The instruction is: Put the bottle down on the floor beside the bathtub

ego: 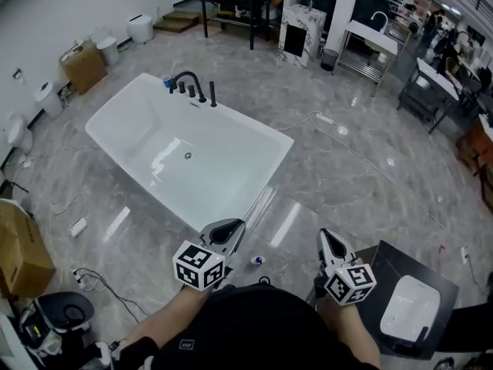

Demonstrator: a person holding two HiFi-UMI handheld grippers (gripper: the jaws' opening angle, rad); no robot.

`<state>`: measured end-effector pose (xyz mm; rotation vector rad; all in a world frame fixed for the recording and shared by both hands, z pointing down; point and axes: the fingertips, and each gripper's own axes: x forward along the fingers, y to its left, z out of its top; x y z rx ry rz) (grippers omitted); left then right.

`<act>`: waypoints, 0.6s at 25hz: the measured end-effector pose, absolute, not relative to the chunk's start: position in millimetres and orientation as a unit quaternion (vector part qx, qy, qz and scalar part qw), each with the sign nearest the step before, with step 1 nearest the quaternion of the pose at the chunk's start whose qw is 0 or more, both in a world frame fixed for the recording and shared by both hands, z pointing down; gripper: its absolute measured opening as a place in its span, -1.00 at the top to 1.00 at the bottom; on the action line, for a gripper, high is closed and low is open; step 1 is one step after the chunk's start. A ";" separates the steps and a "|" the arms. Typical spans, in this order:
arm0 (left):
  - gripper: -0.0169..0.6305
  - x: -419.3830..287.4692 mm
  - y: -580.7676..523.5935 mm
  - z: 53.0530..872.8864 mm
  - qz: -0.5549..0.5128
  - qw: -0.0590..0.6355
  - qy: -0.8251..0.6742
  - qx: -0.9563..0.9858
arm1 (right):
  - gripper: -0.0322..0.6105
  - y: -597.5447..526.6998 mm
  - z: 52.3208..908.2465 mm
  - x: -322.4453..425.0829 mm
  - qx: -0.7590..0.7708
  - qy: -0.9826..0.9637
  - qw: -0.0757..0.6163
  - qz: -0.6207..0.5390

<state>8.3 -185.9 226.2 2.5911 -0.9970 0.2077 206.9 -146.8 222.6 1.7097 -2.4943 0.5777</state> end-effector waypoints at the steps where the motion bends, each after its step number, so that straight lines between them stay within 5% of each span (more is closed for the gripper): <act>1: 0.84 6.2 -187.8 213.2 0.065 0.167 -0.354 0.918 | 0.81 -147.3 210.5 204.6 0.556 -0.812 0.028 0.173; 15: 0.85 3.0 -193.8 82.9 -0.009 0.014 -0.354 0.935 | 0.81 -131.2 80.4 155.2 0.506 -0.859 -0.052 0.056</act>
